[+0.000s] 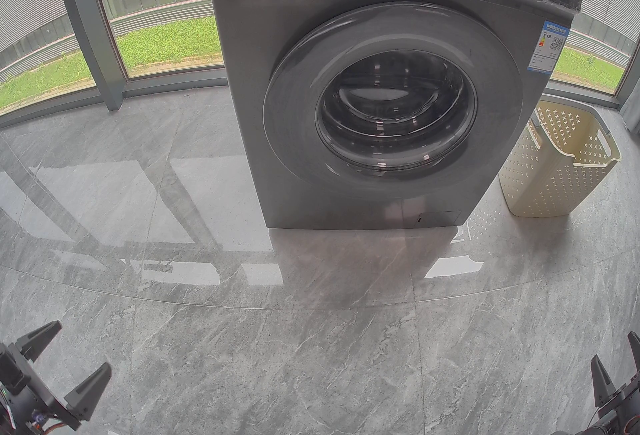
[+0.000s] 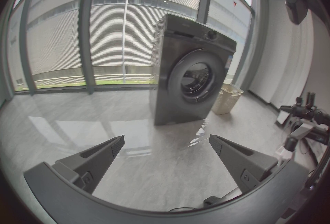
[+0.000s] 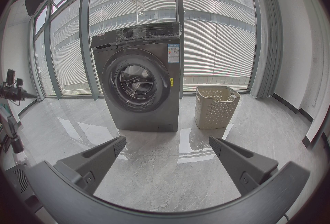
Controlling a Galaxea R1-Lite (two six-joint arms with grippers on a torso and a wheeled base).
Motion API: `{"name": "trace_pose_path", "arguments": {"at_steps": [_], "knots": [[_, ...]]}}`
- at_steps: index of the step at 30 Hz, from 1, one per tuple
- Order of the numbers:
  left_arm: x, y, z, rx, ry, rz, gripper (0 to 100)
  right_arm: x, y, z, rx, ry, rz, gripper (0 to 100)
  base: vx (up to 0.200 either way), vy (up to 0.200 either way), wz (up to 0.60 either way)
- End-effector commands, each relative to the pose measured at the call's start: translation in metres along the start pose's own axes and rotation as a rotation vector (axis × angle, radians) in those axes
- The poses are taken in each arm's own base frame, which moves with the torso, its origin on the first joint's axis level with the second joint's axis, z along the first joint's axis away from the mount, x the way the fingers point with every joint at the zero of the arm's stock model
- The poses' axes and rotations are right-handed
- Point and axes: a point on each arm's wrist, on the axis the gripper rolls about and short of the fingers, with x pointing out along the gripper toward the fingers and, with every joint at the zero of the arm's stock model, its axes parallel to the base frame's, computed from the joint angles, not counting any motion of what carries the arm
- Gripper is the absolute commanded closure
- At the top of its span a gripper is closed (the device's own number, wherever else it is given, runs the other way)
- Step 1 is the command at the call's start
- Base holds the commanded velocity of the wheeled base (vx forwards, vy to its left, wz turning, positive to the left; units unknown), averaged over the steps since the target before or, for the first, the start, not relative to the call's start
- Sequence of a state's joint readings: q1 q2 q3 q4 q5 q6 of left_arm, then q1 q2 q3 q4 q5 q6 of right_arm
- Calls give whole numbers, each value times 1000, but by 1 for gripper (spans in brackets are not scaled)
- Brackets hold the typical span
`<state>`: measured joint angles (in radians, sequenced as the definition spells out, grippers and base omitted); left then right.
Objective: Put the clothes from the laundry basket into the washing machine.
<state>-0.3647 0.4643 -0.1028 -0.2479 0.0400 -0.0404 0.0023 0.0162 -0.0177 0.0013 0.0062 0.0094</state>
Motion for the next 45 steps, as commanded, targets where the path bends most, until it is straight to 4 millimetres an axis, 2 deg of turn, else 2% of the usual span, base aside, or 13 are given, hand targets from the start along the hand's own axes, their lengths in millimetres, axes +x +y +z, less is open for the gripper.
{"name": "trace_pose_path", "arguments": {"at_steps": [1,3,7,10,13,17,20,33,38,40,42,43,45], "knots": [[-32,0,-36,34,-83,219,0,0,0,-5,0,3,1,0,0,0,0],[-33,-1,-52,48,-71,253,0,0,0,-5,0,3,1,0,0,0,0],[-34,-1,-52,34,-99,295,0,0,0,-5,-2,3,4,0,0,0,0],[-35,1,-51,17,-101,419,0,0,0,-5,-2,5,2,0,0,0,0],[-34,1,-51,-13,-109,397,0,0,0,-5,-3,5,5,0,0,0,0],[-33,-3,-54,24,-78,201,0,0,0,-5,-5,5,8,0,0,0,0],[-34,-2,-60,-5,-16,278,0,0,0,-5,-5,5,8,0,0,0,0],[-38,-5,-61,23,-113,290,0,0,0,-5,-5,6,7,0,0,0,0],[-38,-5,-61,21,-114,290,0,0,0,-5,3,3,5,0,0,-200,0],[-38,-5,-61,21,-114,290,0,-2,0,5,9,-53,6,0,0,-200,0],[-38,-5,-61,21,-114,290,0,-11,0,34,33,-173,10,0,0,-200,0],[-38,-5,-61,21,-114,290,0,-13,0,39,37,-185,12,0,0,-200,0],[-38,-5,-61,23,-114,290,0,-12,1,64,48,-163,40,0,0,-200,0]]}}
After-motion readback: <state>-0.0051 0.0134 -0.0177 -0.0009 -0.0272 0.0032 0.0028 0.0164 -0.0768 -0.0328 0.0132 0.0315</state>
